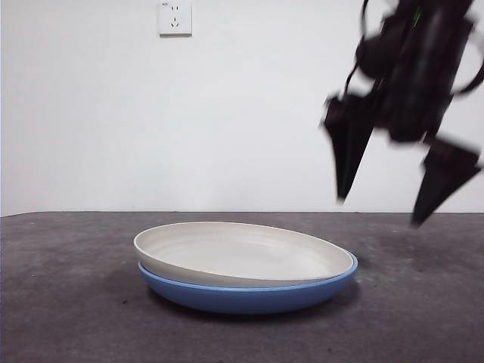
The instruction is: Pick up the white plate, put it on the blue plate, put it on desk
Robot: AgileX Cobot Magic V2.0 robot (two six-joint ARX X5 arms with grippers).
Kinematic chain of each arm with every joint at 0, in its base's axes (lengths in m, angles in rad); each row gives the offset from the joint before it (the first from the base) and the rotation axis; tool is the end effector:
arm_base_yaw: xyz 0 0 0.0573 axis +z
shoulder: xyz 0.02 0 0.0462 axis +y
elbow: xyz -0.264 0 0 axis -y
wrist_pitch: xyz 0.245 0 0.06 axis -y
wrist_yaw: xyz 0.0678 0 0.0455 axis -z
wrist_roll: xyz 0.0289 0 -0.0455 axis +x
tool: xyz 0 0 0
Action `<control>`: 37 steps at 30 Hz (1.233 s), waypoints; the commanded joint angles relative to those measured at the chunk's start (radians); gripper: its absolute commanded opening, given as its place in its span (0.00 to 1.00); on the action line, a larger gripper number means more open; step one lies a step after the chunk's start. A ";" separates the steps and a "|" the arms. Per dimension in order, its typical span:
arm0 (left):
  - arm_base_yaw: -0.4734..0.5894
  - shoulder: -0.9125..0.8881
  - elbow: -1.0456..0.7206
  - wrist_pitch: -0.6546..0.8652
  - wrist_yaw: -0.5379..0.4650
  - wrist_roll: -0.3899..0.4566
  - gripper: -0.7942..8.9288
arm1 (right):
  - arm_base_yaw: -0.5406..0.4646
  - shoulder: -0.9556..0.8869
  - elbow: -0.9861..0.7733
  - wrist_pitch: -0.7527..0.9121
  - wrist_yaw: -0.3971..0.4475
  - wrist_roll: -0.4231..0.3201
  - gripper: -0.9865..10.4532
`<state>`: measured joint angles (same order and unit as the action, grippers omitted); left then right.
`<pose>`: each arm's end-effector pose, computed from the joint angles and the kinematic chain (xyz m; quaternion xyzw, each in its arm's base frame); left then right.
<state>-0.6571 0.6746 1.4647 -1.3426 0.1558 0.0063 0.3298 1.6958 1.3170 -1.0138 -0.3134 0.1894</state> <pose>0.0176 -0.0192 0.4341 0.0704 0.2630 -0.3812 0.8835 0.2995 0.1119 0.2368 0.0636 0.6614 0.1808 0.7251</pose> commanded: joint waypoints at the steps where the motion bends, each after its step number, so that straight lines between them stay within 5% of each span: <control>1: -0.005 0.004 0.015 0.008 -0.002 0.006 0.79 | 0.006 -0.119 0.024 -0.043 0.046 -0.034 0.62; 20: -0.005 0.004 0.015 0.004 -0.002 0.005 0.79 | 0.009 -0.917 0.024 -0.253 0.056 -0.065 0.63; 35: -0.005 0.004 0.015 0.003 -0.002 0.005 0.78 | 0.009 -1.159 0.024 -0.283 0.060 -0.066 0.63; 37: -0.005 0.004 0.015 0.003 -0.002 0.005 0.70 | 0.009 -1.159 0.024 -0.283 0.060 -0.066 0.62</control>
<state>-0.6571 0.6746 1.4647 -1.3441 0.1558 0.0067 0.3336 0.5331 1.3216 -1.3018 -0.2569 0.1341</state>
